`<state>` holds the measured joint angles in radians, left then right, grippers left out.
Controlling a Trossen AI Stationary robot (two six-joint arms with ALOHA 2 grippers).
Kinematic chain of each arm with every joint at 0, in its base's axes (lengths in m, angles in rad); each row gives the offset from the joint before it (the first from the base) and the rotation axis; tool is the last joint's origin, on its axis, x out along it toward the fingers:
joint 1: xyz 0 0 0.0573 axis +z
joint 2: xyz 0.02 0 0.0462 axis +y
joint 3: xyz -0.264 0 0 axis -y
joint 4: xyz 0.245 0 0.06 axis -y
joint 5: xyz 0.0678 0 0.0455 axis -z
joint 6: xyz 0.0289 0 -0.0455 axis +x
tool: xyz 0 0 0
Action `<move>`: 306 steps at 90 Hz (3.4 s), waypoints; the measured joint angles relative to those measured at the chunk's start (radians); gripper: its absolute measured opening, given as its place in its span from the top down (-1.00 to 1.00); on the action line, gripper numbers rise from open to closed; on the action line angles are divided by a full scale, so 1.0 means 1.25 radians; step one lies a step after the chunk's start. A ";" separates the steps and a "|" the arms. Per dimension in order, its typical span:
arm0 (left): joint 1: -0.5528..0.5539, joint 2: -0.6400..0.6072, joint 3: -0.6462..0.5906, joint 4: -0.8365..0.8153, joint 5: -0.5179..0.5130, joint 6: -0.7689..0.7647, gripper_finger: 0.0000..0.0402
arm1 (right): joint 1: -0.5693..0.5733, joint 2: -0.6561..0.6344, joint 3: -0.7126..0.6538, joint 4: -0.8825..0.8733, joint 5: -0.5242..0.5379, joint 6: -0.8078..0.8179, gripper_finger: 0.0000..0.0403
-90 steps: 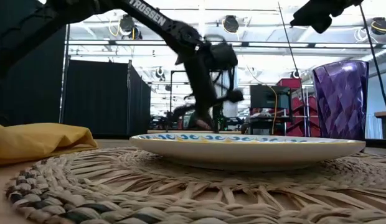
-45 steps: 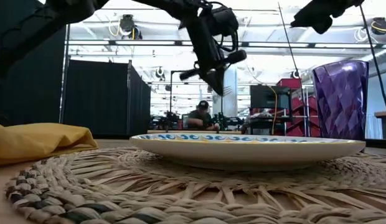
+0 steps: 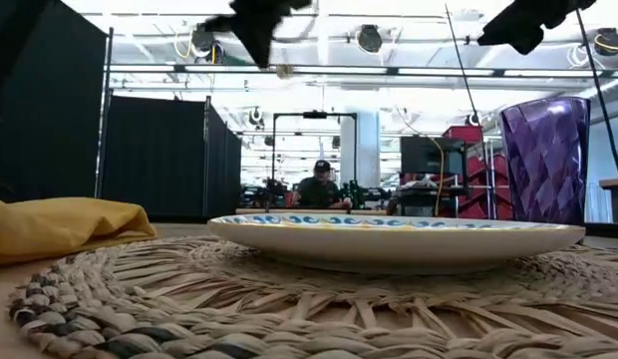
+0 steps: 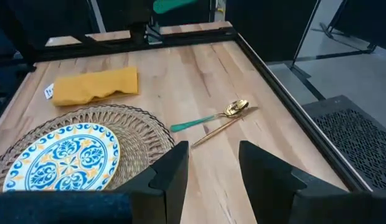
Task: Set table place
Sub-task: Put the green table fork on top of the folded yellow table napkin
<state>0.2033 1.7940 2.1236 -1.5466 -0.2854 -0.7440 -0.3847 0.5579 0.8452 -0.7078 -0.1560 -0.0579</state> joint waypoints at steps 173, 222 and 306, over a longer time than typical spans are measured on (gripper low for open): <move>-0.631 -0.211 -1.135 0.944 0.057 -1.138 1.00 | 0.000 0.005 0.000 0.101 -0.027 0.125 0.35; -0.631 -0.217 -1.138 0.922 0.037 -1.132 1.00 | 0.000 0.005 0.000 0.101 -0.027 0.129 0.35; -0.641 -0.322 -1.134 0.773 0.075 -1.145 1.00 | 0.000 0.005 0.000 0.101 -0.040 0.140 0.35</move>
<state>-0.5984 1.3918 0.7067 -0.5804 -0.1920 -2.1750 -0.3847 0.5636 0.8452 -0.5812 -0.2054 0.1165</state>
